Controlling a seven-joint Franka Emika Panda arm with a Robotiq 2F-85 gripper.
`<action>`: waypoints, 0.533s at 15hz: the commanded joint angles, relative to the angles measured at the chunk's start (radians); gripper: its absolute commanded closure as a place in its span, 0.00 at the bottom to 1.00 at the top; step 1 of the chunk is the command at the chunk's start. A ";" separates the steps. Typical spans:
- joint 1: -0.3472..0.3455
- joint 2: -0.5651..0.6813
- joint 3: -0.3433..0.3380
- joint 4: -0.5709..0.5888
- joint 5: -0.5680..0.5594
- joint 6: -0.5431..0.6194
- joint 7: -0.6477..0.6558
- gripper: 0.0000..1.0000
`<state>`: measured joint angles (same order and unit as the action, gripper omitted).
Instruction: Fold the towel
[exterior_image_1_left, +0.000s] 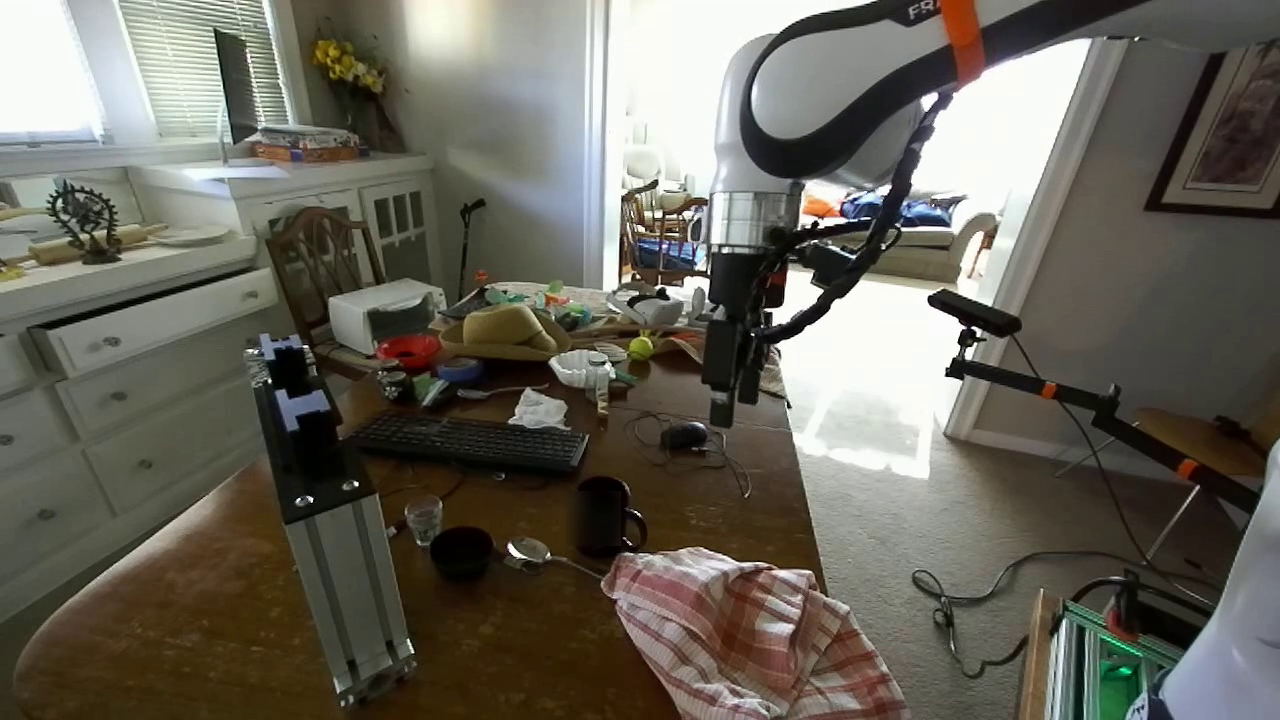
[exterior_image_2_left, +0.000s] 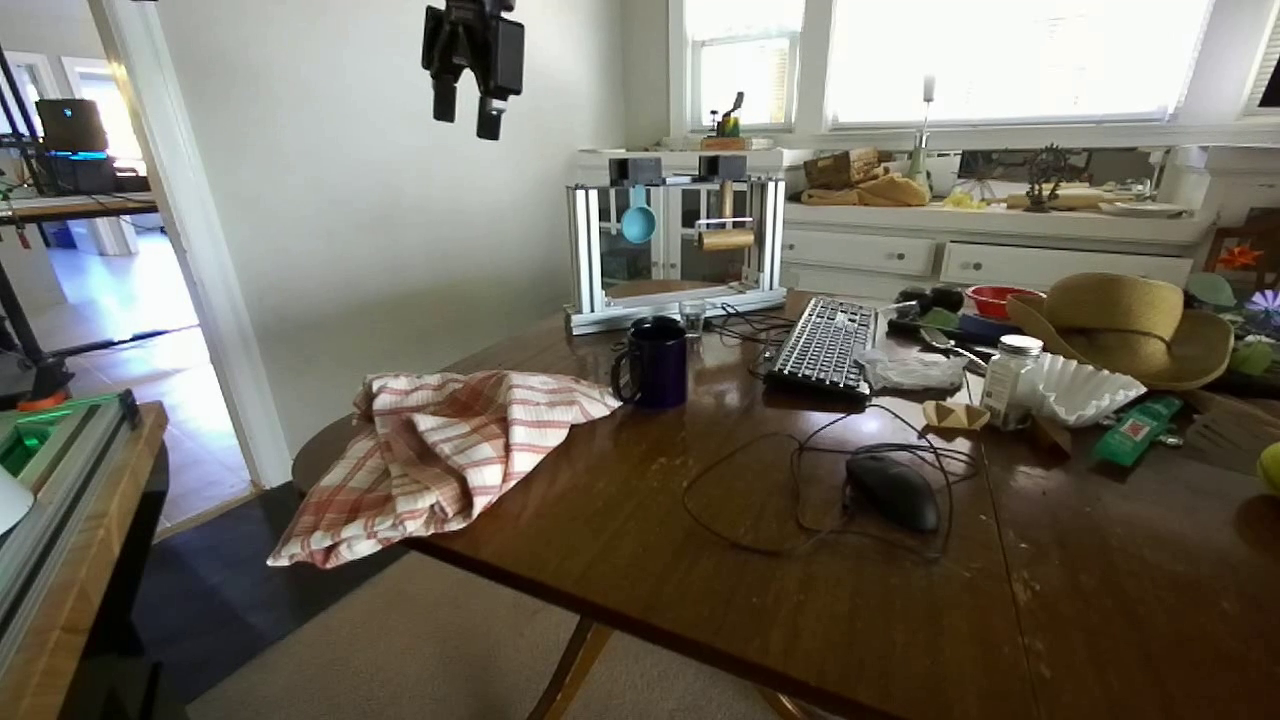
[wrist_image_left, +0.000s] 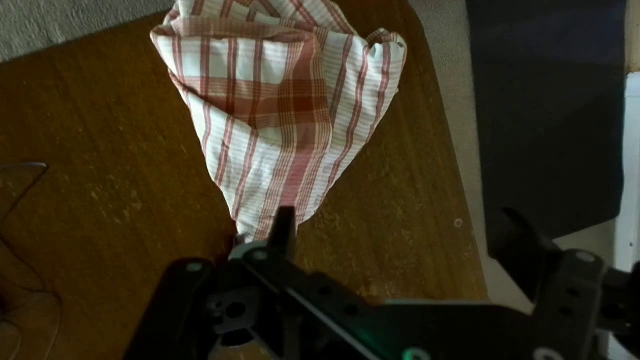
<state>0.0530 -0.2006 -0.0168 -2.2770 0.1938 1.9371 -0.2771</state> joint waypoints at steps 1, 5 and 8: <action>0.022 0.095 -0.074 0.007 0.064 0.114 -0.266 0.00; -0.005 0.215 -0.090 0.027 0.184 0.166 -0.562 0.00; -0.041 0.293 -0.073 0.038 0.297 0.166 -0.781 0.00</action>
<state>0.0492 0.0023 -0.1122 -2.2733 0.3836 2.0980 -0.8631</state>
